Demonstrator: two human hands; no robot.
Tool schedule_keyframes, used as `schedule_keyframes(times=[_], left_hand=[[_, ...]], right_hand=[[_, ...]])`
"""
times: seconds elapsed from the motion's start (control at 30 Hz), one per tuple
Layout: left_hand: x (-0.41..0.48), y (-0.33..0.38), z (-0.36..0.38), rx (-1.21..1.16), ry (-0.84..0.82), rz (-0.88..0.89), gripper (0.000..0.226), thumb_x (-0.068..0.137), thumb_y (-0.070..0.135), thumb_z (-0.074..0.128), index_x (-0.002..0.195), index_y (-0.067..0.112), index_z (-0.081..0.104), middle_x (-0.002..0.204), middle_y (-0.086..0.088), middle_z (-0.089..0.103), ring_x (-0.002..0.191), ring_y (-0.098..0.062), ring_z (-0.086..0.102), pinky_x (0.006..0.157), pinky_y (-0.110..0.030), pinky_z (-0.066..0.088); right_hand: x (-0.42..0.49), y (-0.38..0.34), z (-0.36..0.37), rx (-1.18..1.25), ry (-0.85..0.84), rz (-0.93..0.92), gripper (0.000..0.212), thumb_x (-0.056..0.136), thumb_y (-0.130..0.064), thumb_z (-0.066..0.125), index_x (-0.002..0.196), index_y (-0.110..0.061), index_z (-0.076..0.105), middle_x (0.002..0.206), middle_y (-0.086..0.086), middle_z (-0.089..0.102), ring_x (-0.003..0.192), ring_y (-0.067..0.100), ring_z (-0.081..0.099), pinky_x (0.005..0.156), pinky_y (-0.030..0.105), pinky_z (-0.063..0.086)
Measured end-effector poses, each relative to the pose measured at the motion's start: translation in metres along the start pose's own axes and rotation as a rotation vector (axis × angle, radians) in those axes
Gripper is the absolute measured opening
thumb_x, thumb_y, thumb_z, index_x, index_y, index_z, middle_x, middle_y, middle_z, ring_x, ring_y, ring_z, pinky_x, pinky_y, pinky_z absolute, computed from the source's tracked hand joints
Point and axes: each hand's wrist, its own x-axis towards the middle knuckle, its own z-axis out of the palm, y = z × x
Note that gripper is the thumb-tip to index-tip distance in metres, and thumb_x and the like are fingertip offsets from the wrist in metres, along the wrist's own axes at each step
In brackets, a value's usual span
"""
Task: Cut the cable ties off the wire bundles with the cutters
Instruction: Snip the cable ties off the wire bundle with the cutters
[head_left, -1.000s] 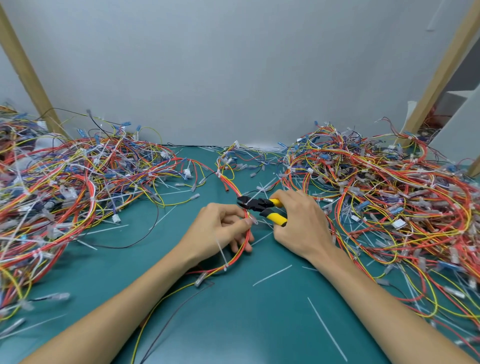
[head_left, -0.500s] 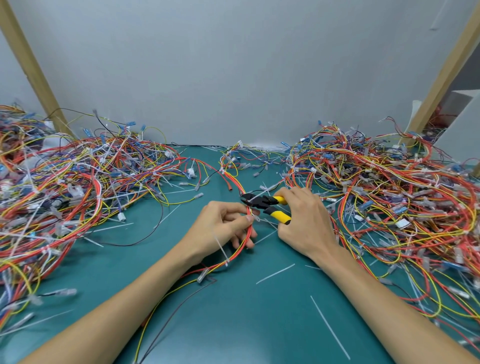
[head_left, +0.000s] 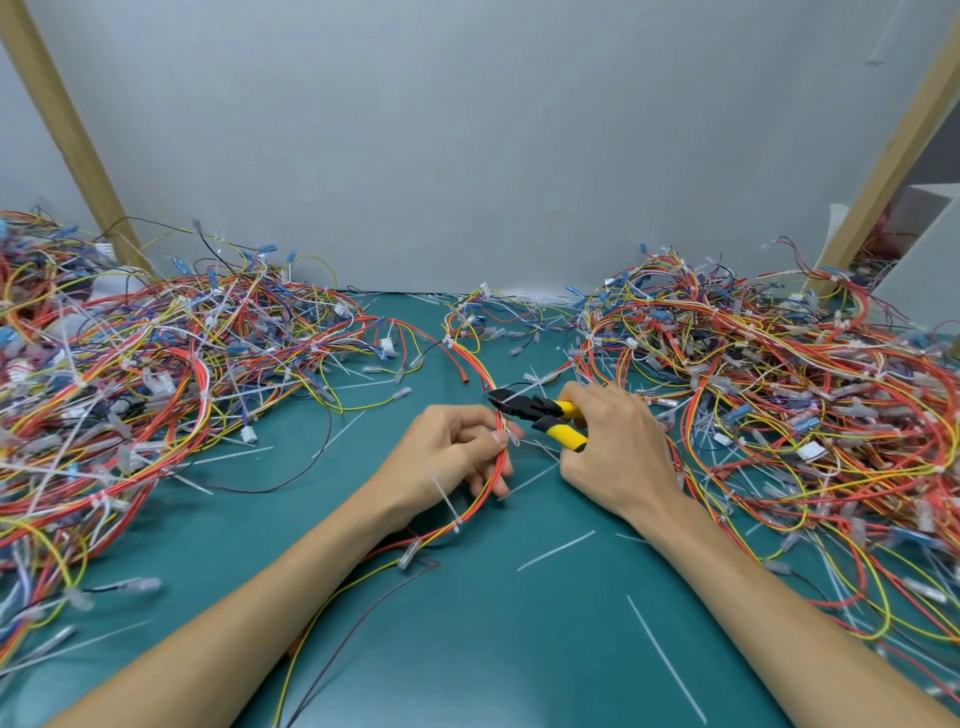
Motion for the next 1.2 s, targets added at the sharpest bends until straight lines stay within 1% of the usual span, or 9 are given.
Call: schedule_keyframes(times=[0.13, 0.2, 0.3, 0.37, 0.5, 0.67, 0.83, 1.03, 1.2], left_hand=[[0.0, -0.0002, -0.0007, -0.005, -0.008, -0.003, 0.016, 0.099, 0.006, 0.05, 0.1, 0.0, 0.064, 0.064, -0.002, 0.065, 0.054, -0.018, 0.066, 0.047, -0.018, 0.045], [0.0002, 0.0001, -0.0007, -0.003, -0.01, -0.007, 0.016, 0.099, 0.006, 0.05, 0.1, -0.002, 0.064, 0.063, -0.002, 0.065, 0.054, -0.018, 0.066, 0.047, -0.018, 0.045], [0.0001, 0.0003, -0.0005, -0.002, -0.009, -0.01, 0.016, 0.099, 0.005, 0.049, 0.101, -0.003, 0.063, 0.063, -0.002, 0.065, 0.053, -0.018, 0.065, 0.046, -0.018, 0.045], [0.0001, 0.0002, -0.0006, -0.001, -0.01, -0.007, 0.015, 0.099, 0.004, 0.049, 0.1, -0.003, 0.063, 0.063, -0.002, 0.066, 0.053, -0.019, 0.065, 0.046, -0.018, 0.045], [0.0002, 0.0003, -0.0002, 0.004, -0.007, -0.002, 0.015, 0.099, 0.004, 0.05, 0.099, -0.001, 0.064, 0.063, -0.003, 0.066, 0.054, -0.019, 0.066, 0.046, -0.018, 0.045], [0.0006, 0.0004, -0.0002, 0.01, -0.008, 0.001, 0.015, 0.099, 0.004, 0.05, 0.099, 0.0, 0.064, 0.064, -0.003, 0.066, 0.054, -0.019, 0.066, 0.047, -0.018, 0.045], [0.0003, 0.0005, -0.0003, 0.016, -0.015, 0.002, 0.016, 0.099, 0.005, 0.05, 0.1, -0.003, 0.064, 0.063, -0.002, 0.066, 0.054, -0.019, 0.066, 0.047, -0.018, 0.045], [0.0008, -0.0001, -0.0002, 0.025, -0.014, 0.005, 0.015, 0.099, 0.006, 0.051, 0.099, -0.003, 0.064, 0.064, -0.003, 0.066, 0.055, -0.019, 0.066, 0.047, -0.019, 0.045], [0.0014, -0.0008, -0.0001, 0.024, -0.021, -0.003, 0.015, 0.099, 0.006, 0.051, 0.099, -0.003, 0.062, 0.065, -0.004, 0.066, 0.055, -0.02, 0.066, 0.047, -0.02, 0.046]], right_hand=[[-0.0003, -0.0018, -0.0022, -0.004, 0.001, 0.018, 0.017, 0.061, -0.018, 0.056, 0.072, -0.022, 0.044, 0.063, -0.007, 0.041, 0.067, 0.024, 0.039, 0.052, 0.027, 0.018], [-0.0009, -0.002, -0.003, -0.007, -0.002, 0.029, 0.013, 0.061, -0.021, 0.053, 0.07, -0.021, 0.044, 0.061, -0.007, 0.041, 0.065, 0.025, 0.04, 0.05, 0.024, 0.015], [-0.0013, -0.0022, -0.0031, -0.005, -0.012, 0.04, 0.01, 0.062, -0.025, 0.05, 0.069, -0.02, 0.044, 0.06, -0.005, 0.044, 0.063, 0.026, 0.044, 0.05, 0.026, 0.019], [-0.0018, -0.0022, -0.0029, -0.007, -0.011, 0.043, 0.01, 0.062, -0.027, 0.048, 0.067, -0.02, 0.043, 0.057, -0.006, 0.042, 0.061, 0.026, 0.045, 0.051, 0.028, 0.021], [-0.002, -0.0017, -0.0024, -0.006, -0.01, 0.047, 0.012, 0.061, -0.028, 0.049, 0.065, -0.021, 0.04, 0.053, -0.008, 0.037, 0.058, 0.024, 0.042, 0.049, 0.026, 0.02], [-0.0016, -0.0014, -0.0019, 0.001, -0.02, 0.057, 0.014, 0.059, -0.028, 0.049, 0.062, -0.022, 0.036, 0.051, -0.007, 0.036, 0.055, 0.023, 0.041, 0.048, 0.023, 0.019], [-0.0015, -0.0003, -0.0015, -0.01, -0.013, 0.079, 0.015, 0.06, -0.031, 0.048, 0.064, -0.018, 0.042, 0.051, -0.002, 0.041, 0.055, 0.027, 0.041, 0.047, 0.024, 0.018], [-0.0012, -0.0009, -0.0024, -0.004, -0.035, 0.088, 0.016, 0.061, -0.033, 0.047, 0.065, -0.018, 0.045, 0.051, -0.002, 0.043, 0.054, 0.022, 0.042, 0.047, 0.023, 0.02], [-0.0013, -0.0008, -0.0026, -0.02, -0.037, 0.092, 0.018, 0.061, -0.035, 0.047, 0.067, -0.018, 0.048, 0.052, -0.003, 0.045, 0.056, 0.023, 0.045, 0.047, 0.023, 0.021]])
